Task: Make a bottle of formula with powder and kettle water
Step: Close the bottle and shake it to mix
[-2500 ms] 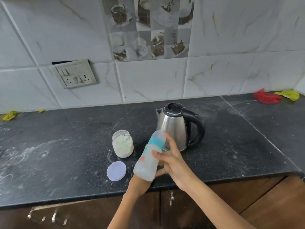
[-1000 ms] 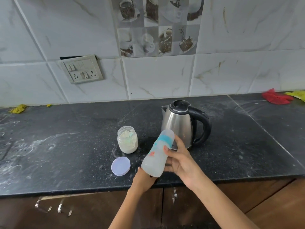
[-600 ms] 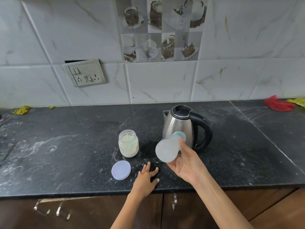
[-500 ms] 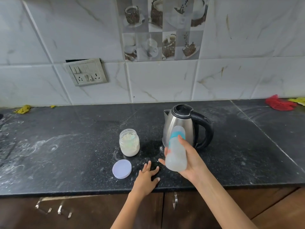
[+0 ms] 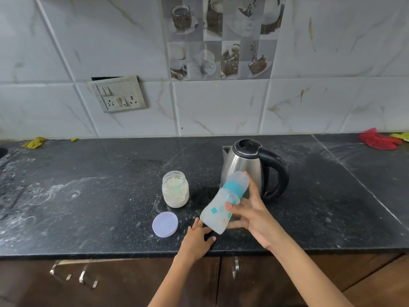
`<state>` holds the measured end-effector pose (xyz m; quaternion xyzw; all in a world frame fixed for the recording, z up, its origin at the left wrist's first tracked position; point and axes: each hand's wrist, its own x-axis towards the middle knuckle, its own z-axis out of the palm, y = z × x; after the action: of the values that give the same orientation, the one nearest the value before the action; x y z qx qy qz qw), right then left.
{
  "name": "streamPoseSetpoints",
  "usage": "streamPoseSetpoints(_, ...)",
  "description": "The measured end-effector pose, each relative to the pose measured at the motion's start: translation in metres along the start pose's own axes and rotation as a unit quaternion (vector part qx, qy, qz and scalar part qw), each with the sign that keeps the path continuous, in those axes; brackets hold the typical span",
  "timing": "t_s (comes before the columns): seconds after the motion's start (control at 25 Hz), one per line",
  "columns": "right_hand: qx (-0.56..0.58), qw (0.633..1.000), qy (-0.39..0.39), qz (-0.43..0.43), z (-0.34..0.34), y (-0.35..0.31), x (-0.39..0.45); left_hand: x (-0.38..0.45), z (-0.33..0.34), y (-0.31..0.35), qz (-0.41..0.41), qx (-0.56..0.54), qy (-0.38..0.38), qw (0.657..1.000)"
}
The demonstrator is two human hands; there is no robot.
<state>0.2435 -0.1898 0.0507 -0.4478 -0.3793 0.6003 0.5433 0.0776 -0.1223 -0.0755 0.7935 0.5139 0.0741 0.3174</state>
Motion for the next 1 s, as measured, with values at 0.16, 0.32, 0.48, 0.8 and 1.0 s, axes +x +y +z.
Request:
streamPoseSetpoints(0.16, 0.075, 0.997, 0.031, -0.005, 0.017, 0.015, 0.0, 0.0, 0.004, -0.001, 0.019, -0.028, 0.001, 0.999)
streamPoseSetpoints(0.32, 0.035, 0.999, -0.001, -0.013, 0.018, 0.02, -0.002, -0.003, 0.008, -0.006, -0.002, -0.045, 0.033, 0.998)
streamPoseSetpoints(0.48, 0.069, 0.996, 0.05, -0.038, 0.014, 0.012, 0.002, 0.001, 0.005, -0.001, 0.015, -0.015, 0.012, 1.0)
streamPoseSetpoints(0.8, 0.078, 0.994, 0.075, -0.032, 0.017, 0.006, 0.0, 0.002, 0.005, -0.002, 0.013, -0.011, 0.006, 1.0)
streamPoseSetpoints(1.0, 0.177, 0.975, 0.115, -0.061, 0.021, 0.007, 0.005, 0.003, 0.005, -0.005, 0.019, 0.019, -0.004, 1.0)
